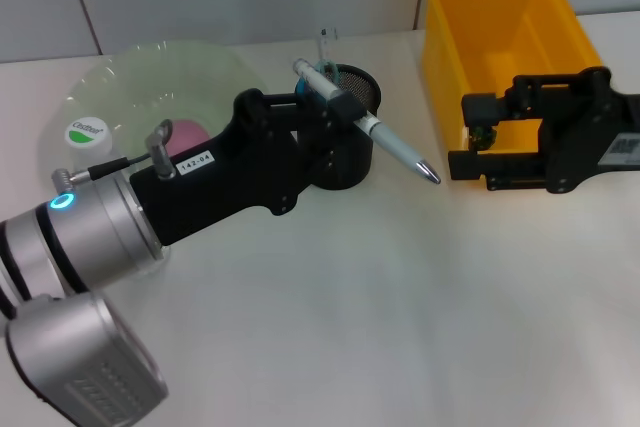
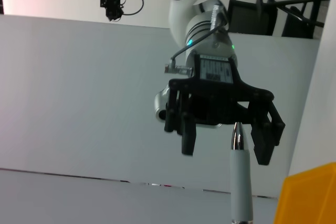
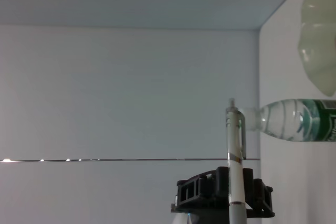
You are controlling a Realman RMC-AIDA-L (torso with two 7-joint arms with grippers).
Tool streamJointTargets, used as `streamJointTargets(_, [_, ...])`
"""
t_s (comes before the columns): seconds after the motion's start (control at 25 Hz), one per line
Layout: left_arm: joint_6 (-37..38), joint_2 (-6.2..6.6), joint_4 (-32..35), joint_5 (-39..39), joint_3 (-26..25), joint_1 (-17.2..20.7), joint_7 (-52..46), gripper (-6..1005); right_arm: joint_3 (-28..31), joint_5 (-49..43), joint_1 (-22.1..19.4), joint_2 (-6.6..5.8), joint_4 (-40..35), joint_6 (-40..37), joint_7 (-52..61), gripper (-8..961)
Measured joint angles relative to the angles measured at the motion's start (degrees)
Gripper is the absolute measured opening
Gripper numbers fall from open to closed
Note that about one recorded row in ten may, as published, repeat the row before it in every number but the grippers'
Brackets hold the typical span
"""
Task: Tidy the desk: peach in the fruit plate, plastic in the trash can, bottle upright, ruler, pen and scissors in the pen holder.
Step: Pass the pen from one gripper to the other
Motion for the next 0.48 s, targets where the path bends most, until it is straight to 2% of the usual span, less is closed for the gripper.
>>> streamJointTargets(0.48, [-1.7, -0.08, -2.2, -1.4, 4.5, -1.1, 7.0, 143, -0.1, -4.0, 1.2, 1.09, 0.0, 1.5, 0.8, 627])
